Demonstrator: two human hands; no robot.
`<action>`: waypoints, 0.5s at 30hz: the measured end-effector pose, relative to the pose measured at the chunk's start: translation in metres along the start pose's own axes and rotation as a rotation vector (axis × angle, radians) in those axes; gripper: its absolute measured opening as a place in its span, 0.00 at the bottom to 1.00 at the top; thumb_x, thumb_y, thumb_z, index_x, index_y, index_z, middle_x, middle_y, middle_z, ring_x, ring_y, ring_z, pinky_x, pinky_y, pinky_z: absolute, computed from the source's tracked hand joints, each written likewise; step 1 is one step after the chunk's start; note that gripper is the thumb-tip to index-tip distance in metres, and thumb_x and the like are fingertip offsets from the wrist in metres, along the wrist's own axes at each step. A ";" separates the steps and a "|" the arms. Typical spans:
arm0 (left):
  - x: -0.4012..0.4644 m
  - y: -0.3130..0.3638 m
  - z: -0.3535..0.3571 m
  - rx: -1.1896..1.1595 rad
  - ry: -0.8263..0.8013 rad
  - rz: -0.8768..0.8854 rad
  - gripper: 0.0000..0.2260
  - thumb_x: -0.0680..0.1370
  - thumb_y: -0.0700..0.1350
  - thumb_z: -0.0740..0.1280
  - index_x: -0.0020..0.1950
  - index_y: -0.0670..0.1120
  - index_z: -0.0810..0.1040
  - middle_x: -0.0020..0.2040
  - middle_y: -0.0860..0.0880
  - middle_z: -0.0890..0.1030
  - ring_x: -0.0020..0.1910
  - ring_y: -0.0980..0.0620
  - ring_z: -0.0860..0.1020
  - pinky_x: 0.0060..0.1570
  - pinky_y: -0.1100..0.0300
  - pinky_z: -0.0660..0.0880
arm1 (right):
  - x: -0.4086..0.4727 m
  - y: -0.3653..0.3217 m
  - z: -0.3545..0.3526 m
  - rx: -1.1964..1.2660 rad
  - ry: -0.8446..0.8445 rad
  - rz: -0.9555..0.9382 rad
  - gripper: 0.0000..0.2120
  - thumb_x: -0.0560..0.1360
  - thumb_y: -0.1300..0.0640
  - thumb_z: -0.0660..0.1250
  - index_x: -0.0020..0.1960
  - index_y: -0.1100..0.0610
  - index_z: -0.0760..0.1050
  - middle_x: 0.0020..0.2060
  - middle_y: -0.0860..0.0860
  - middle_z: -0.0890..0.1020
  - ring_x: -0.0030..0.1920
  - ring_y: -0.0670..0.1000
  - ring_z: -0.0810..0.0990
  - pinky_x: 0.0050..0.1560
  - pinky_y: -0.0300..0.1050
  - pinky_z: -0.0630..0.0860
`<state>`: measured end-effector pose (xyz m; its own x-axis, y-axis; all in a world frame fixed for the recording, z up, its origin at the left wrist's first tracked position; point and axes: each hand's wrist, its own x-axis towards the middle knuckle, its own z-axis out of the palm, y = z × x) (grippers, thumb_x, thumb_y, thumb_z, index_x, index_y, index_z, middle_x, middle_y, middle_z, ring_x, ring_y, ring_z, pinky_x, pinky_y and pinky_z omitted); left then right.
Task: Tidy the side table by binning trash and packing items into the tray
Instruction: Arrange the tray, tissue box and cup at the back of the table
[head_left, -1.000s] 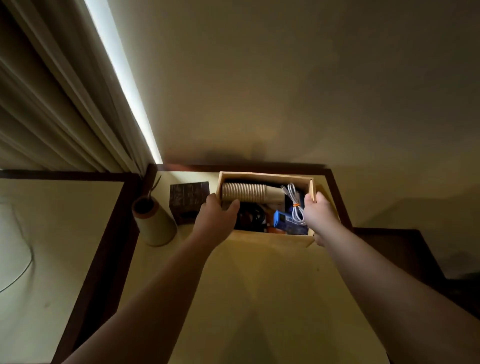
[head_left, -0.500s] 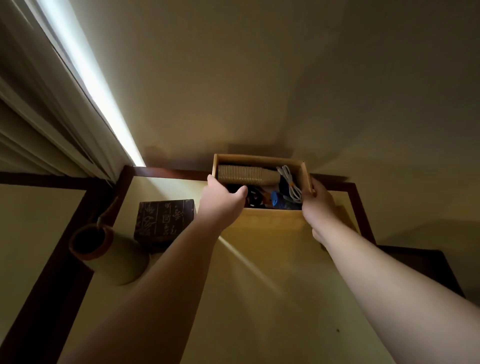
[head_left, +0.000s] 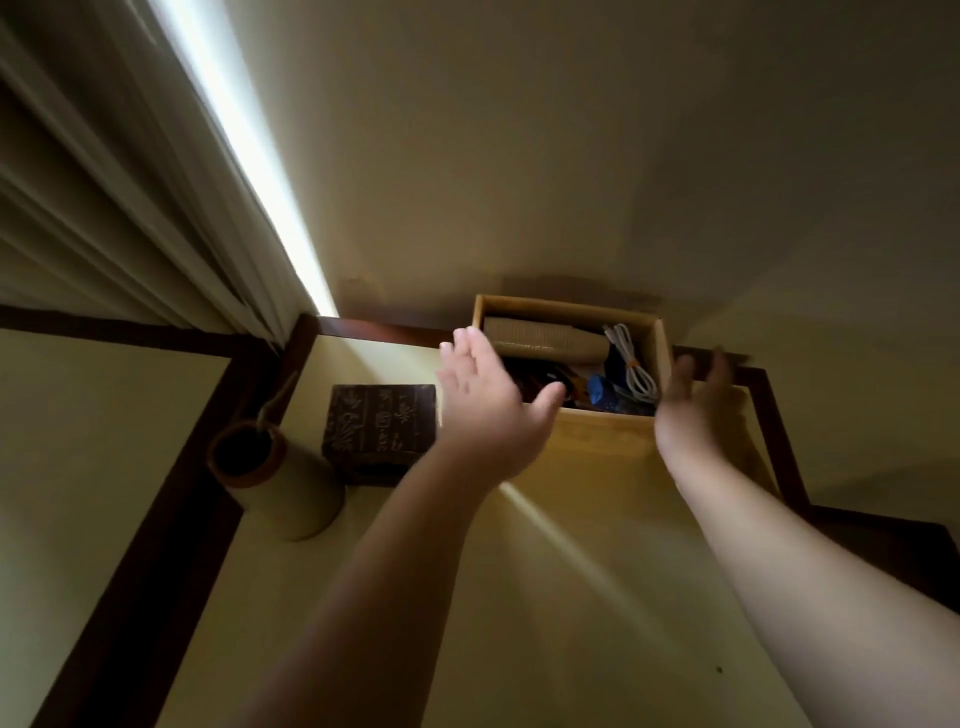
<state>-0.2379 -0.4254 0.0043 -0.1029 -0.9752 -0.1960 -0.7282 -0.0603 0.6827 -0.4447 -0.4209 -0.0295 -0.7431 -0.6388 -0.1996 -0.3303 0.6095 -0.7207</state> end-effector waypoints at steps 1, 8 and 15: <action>-0.023 0.000 -0.005 -0.072 0.006 0.062 0.46 0.80 0.64 0.64 0.84 0.45 0.41 0.85 0.48 0.44 0.83 0.48 0.42 0.81 0.48 0.46 | -0.012 -0.001 -0.003 0.011 0.105 -0.004 0.27 0.86 0.39 0.51 0.82 0.45 0.55 0.81 0.55 0.60 0.79 0.61 0.62 0.72 0.62 0.65; -0.150 -0.075 -0.004 -0.422 0.313 -0.245 0.26 0.78 0.57 0.70 0.74 0.58 0.67 0.67 0.58 0.70 0.69 0.53 0.72 0.67 0.49 0.74 | -0.152 0.037 0.037 0.316 0.080 -0.258 0.04 0.84 0.48 0.61 0.56 0.45 0.73 0.49 0.48 0.80 0.48 0.51 0.80 0.47 0.55 0.80; -0.136 -0.106 -0.024 -0.439 0.304 -0.391 0.40 0.79 0.57 0.70 0.84 0.48 0.53 0.82 0.47 0.59 0.80 0.47 0.62 0.75 0.49 0.66 | -0.227 0.013 0.088 0.288 -0.494 -0.163 0.20 0.82 0.46 0.66 0.72 0.44 0.68 0.63 0.43 0.76 0.63 0.45 0.77 0.57 0.46 0.74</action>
<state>-0.1301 -0.2911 -0.0243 0.3558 -0.8766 -0.3240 -0.3229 -0.4406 0.8376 -0.2294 -0.3091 -0.0516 -0.3139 -0.8985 -0.3068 -0.1945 0.3771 -0.9055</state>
